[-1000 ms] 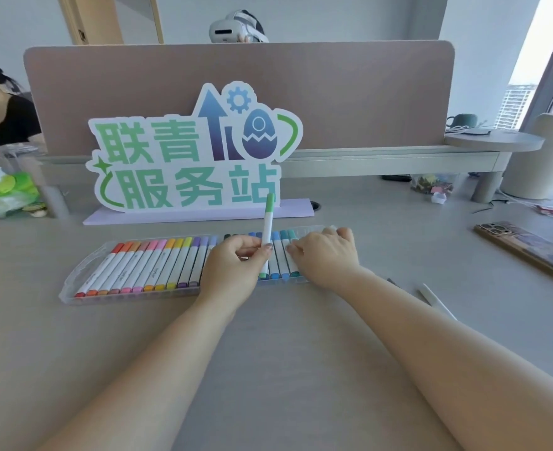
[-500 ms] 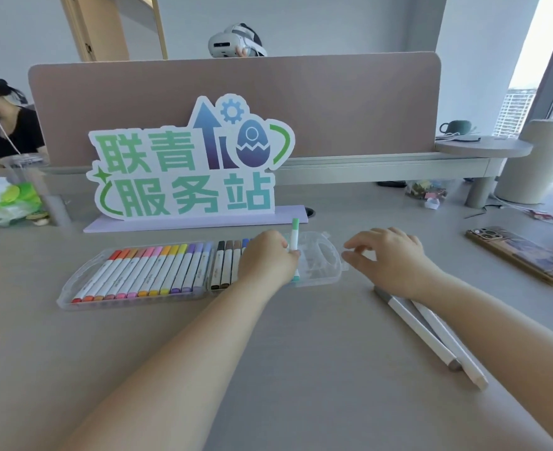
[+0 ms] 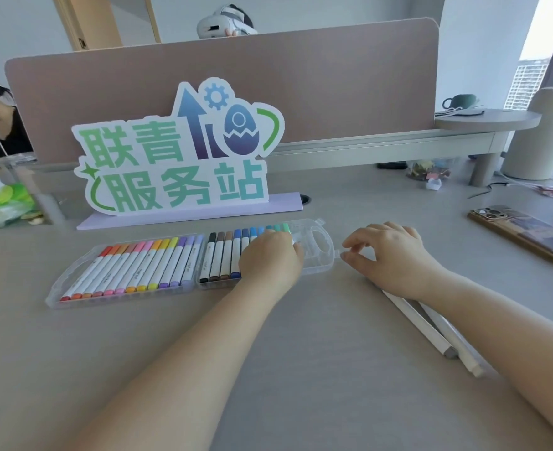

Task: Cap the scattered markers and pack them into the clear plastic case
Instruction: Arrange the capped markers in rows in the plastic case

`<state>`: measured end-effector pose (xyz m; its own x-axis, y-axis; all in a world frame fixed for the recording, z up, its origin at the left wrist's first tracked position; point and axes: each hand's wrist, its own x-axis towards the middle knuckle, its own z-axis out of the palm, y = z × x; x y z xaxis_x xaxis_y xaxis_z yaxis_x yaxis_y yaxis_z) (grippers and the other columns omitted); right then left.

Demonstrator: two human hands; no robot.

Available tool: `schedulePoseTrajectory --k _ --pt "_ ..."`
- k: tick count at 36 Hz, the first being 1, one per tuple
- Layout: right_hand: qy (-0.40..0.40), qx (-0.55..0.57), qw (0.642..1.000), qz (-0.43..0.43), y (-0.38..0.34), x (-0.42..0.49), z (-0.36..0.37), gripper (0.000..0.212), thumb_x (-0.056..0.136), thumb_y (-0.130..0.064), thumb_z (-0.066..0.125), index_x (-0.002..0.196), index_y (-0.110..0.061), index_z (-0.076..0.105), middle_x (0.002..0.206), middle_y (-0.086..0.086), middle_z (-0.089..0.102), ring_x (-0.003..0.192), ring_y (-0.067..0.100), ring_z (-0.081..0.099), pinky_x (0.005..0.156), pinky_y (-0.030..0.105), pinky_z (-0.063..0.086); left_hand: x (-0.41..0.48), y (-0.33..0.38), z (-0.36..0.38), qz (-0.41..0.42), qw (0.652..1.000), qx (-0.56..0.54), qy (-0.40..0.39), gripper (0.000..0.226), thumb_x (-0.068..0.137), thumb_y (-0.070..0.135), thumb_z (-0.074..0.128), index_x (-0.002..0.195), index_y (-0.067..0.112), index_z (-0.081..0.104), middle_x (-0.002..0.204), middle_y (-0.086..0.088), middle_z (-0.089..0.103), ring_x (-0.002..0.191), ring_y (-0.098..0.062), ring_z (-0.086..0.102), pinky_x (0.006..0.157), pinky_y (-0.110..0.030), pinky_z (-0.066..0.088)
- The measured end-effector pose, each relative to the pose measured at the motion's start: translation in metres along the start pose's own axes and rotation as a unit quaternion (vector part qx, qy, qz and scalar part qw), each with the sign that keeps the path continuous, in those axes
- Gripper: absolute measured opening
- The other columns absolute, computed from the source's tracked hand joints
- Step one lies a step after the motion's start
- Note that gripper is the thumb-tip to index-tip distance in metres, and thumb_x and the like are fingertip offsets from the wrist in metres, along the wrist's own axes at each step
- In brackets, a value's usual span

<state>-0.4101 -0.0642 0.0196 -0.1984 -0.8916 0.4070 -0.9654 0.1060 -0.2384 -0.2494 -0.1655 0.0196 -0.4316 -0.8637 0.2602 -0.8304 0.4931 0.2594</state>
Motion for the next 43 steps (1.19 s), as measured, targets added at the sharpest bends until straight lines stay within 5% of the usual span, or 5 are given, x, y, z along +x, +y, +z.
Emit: schedulePoseTrajectory --k 6,12,17,27,43 --pt "-0.008 0.012 1.0 0.005 0.0 0.0 0.004 0.025 0.092 -0.046 0.05 0.109 -0.032 0.062 0.095 -0.02 0.054 0.107 0.013 0.047 0.096 0.03 0.026 -0.003 -0.011 0.004 0.052 0.997 0.038 0.037 0.035 0.097 0.04 0.037 0.106 0.019 0.064 0.122 -0.001 0.051 0.114 -0.025 0.043 0.093 -0.035 0.033" --pt "-0.017 0.029 0.999 0.015 0.0 0.001 0.005 0.024 0.091 -0.044 0.052 0.109 -0.031 0.062 0.097 -0.019 0.056 0.108 0.014 0.048 0.095 0.032 0.03 -0.003 -0.017 0.008 0.087 0.996 0.022 0.028 0.024 0.097 0.034 0.033 0.079 0.02 0.041 0.101 0.003 0.058 0.093 -0.022 0.049 0.079 -0.034 0.032" --pt "-0.028 0.057 0.998 0.029 -0.002 0.003 0.003 0.02 0.09 -0.042 0.054 0.103 -0.031 0.064 0.093 -0.02 0.056 0.105 0.014 0.052 0.097 0.034 0.036 0.003 -0.012 0.002 0.1 0.989 0.078 -0.072 0.024 0.098 0.033 0.026 0.105 0.026 0.047 0.125 0.002 0.046 0.116 -0.026 0.043 0.105 -0.046 0.026" --pt "-0.05 0.17 0.981 0.077 0.005 -0.011 -0.032 0.013 0.09 -0.028 0.06 0.094 -0.021 0.071 0.093 -0.015 0.065 0.093 0.007 0.059 0.088 0.025 0.045 -0.004 -0.008 -0.017 0.078 0.986 0.064 -0.13 0.048 0.1 0.047 0.02 0.144 0.031 0.027 0.153 0.003 0.029 0.135 -0.025 0.035 0.111 -0.044 0.022" --pt "-0.159 0.028 0.965 0.207 0.024 -0.084 -0.065 0.032 0.077 -0.051 0.068 0.08 -0.02 0.06 0.081 -0.005 0.059 0.075 0.009 0.051 0.063 0.026 0.039 -0.082 0.08 -0.003 0.077 0.98 -0.151 -0.102 0.04 0.085 0.061 0.051 0.098 0.023 0.051 0.088 0.008 0.056 0.083 -0.019 0.055 0.064 -0.029 0.037"
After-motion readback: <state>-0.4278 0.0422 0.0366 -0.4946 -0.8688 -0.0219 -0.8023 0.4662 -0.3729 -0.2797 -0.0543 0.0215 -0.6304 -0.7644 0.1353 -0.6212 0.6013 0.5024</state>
